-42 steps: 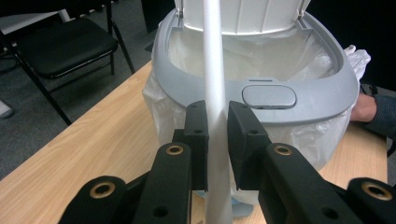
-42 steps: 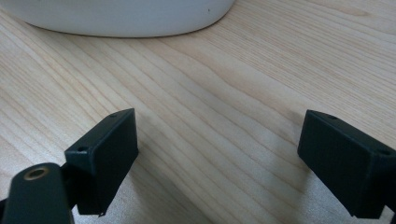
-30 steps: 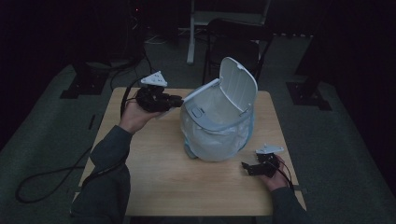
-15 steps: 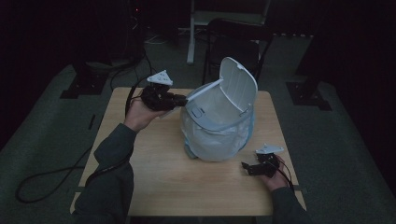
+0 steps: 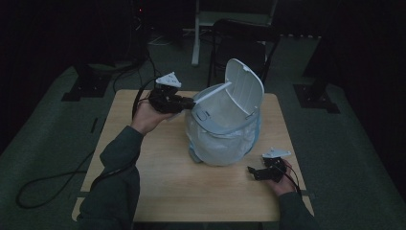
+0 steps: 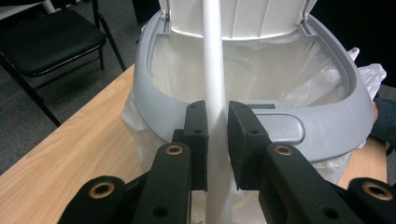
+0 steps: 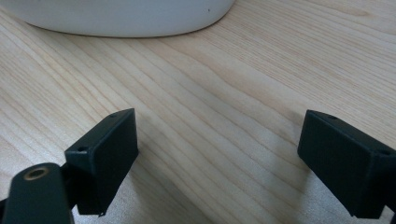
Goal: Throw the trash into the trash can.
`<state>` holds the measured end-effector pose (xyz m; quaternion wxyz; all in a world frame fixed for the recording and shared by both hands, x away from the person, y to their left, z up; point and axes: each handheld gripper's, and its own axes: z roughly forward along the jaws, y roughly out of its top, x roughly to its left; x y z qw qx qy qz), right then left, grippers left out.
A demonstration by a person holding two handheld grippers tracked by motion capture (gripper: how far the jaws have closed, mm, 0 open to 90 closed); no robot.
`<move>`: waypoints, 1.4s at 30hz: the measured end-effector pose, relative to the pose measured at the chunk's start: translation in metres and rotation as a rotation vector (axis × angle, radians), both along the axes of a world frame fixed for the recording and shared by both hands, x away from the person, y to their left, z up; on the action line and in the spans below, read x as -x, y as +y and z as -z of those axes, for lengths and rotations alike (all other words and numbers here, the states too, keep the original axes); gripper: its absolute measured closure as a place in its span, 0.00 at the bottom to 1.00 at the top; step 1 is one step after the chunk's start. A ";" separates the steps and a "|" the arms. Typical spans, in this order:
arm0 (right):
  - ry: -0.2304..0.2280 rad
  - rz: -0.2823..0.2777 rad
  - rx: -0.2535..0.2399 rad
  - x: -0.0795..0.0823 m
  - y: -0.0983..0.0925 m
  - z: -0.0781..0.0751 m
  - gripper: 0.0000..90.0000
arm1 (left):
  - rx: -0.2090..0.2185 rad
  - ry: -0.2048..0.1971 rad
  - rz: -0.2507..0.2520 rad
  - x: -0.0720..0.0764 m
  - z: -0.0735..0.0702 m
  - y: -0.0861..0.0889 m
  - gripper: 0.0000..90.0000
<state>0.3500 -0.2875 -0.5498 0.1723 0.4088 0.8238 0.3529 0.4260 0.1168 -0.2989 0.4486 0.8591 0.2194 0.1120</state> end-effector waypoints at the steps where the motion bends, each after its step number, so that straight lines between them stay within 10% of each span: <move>1: 0.000 0.000 0.000 0.000 0.000 0.000 0.13 | 0.001 0.000 0.000 0.000 0.000 0.000 0.88; 42: 0.001 0.000 0.001 0.000 0.000 0.000 0.13 | 0.068 -0.006 -0.014 0.002 -0.009 0.004 0.69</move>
